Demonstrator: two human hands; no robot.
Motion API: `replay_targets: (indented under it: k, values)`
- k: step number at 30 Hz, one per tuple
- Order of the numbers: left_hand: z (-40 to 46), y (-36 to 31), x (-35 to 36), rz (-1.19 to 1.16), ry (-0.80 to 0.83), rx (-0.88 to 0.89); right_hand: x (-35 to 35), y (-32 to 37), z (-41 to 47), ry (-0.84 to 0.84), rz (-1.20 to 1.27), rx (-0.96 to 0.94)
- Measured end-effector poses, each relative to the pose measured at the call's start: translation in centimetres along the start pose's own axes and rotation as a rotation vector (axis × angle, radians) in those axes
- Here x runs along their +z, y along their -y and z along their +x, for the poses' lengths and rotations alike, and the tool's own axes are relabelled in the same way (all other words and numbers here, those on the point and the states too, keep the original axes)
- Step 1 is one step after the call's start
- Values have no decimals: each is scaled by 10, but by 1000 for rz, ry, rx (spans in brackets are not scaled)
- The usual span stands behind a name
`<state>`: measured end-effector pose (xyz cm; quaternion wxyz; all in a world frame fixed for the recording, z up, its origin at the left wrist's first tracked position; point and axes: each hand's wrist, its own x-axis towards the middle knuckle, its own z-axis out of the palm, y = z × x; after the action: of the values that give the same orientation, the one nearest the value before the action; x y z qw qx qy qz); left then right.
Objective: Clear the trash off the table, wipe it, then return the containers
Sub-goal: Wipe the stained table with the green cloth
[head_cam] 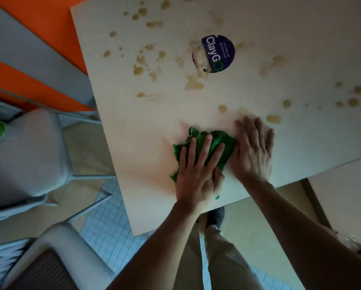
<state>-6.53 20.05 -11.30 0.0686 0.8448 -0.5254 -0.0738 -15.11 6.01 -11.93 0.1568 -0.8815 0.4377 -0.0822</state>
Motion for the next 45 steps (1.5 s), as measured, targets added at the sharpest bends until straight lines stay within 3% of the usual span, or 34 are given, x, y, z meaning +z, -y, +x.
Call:
replay_targets:
  k: [2,5,8,11,13,16,20,25,33,41,45]
  values:
    - [-37,29,-4,-2,-32,22,0,0,-1,-26,-7,-7]
    - [-60,77,-16,35,-42,-111,0,-2,-3,-50,-6,-28]
    - [-18,106,-19,78,-45,-330,1,0,-2,-68,-5,-47]
    - [55,93,-17,11,-78,-527,4,0,-1,-81,-7,-33]
    - [79,62,-11,-10,-69,-486,5,1,0,-79,-9,-25]
    - [63,15,-6,22,-48,-248,2,2,1,-21,-17,-8]
    - [2,18,-10,-29,1,-60,-1,6,3,18,-28,12]
    - [-32,84,-20,-16,-51,-386,2,16,35,37,-18,-9]
    - [51,134,-22,-7,-99,-745,16,42,123,38,-52,-125]
    - [181,171,-37,-62,-115,-841,28,69,208,18,-123,-206]
    - [239,155,-38,-50,-94,-668,34,79,229,-26,-83,-218]
